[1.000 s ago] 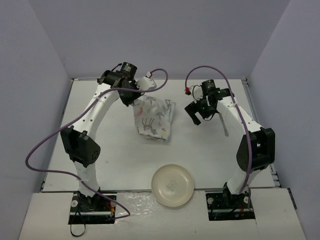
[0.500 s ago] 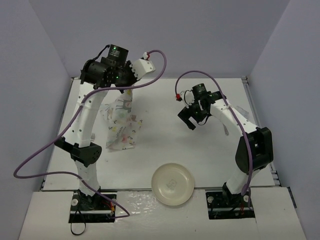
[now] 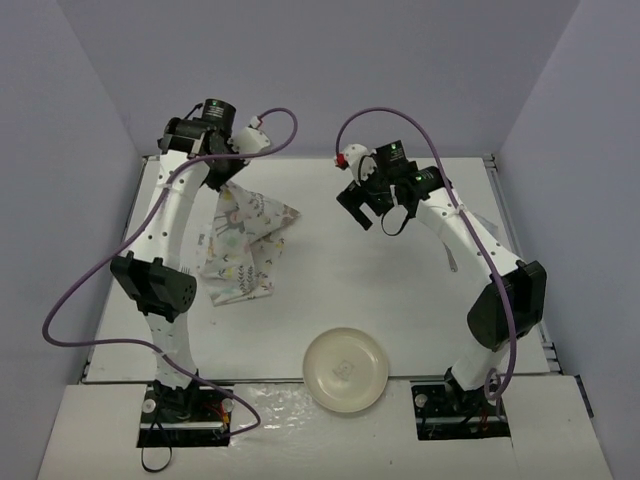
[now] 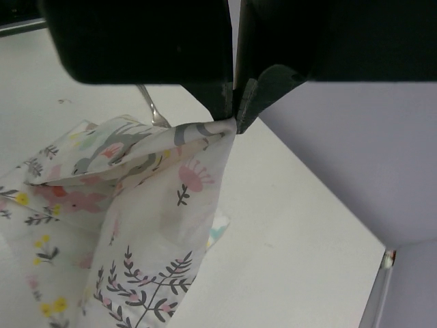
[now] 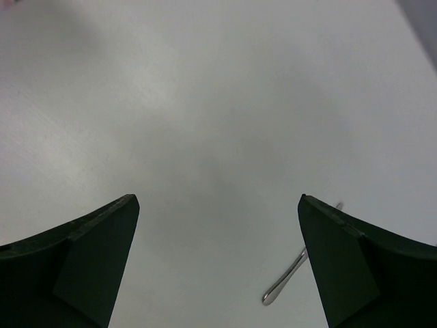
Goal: Set the dinner table for one person
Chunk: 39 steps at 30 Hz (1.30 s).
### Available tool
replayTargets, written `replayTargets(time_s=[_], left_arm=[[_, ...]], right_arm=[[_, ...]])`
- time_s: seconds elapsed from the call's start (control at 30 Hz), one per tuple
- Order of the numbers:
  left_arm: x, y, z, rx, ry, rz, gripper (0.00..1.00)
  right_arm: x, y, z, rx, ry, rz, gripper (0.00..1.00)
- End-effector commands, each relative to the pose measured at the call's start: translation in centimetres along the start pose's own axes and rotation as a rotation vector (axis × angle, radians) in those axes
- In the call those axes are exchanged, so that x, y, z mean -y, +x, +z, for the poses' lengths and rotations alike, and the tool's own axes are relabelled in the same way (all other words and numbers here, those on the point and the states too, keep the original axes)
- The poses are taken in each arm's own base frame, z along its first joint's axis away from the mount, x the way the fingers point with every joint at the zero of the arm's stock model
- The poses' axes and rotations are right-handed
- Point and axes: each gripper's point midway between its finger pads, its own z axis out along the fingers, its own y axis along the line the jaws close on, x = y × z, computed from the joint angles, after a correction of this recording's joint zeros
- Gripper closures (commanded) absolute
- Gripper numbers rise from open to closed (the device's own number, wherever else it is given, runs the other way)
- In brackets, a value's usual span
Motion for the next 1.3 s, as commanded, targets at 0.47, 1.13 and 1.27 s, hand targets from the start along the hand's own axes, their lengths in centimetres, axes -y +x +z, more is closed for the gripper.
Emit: replayTargets(time_s=[0.47, 1.13, 1.27], left_arm=[[0.5, 12.0, -4.2, -0.161, -0.003, -0.210, 1.00], [2.6, 12.8, -3.4, -0.156, 0.104, -0.253, 1.00], [3.0, 13.1, -3.7, -0.153, 0.109, -0.260, 1.00]], right_arm=[[-15.4, -15.2, 4.0, 0.317, -0.258, -0.252, 0.00], [-26.9, -19.6, 5.7, 0.398, -0.429, -0.346, 0.00], [-28.6, -17.6, 8.8, 0.336, -0.489, -0.327, 0.00]])
